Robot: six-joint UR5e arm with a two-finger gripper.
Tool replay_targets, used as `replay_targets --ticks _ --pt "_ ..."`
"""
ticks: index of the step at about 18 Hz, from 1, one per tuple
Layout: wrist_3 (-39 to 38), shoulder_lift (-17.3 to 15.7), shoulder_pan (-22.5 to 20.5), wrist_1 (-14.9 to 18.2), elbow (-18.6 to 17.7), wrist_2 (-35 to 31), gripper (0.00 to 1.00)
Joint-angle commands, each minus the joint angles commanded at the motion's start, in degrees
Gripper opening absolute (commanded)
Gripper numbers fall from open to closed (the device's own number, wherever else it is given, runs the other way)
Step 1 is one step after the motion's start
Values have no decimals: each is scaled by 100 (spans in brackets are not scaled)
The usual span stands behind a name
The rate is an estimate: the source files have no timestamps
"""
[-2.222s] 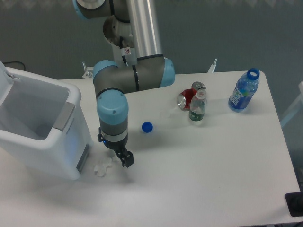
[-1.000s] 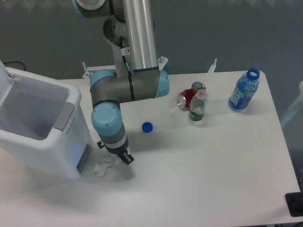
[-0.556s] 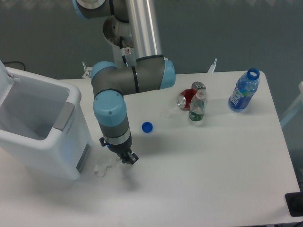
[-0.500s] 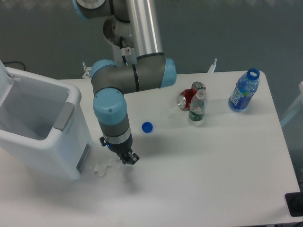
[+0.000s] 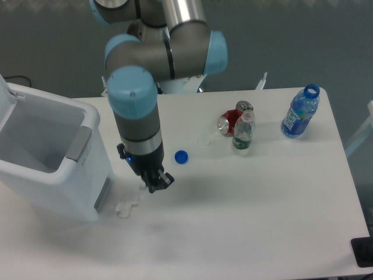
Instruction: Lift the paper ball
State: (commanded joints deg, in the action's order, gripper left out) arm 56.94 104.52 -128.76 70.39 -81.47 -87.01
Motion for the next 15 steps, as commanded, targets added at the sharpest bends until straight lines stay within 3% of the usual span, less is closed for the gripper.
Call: replay_targets --ticks 4,9,15 --pt "353 -72 -202 184 44 -9 0" --pt "1037 -72 -457 1545 579 -61 0" --pt "1170 -89 -528 1785 659 -140 0"
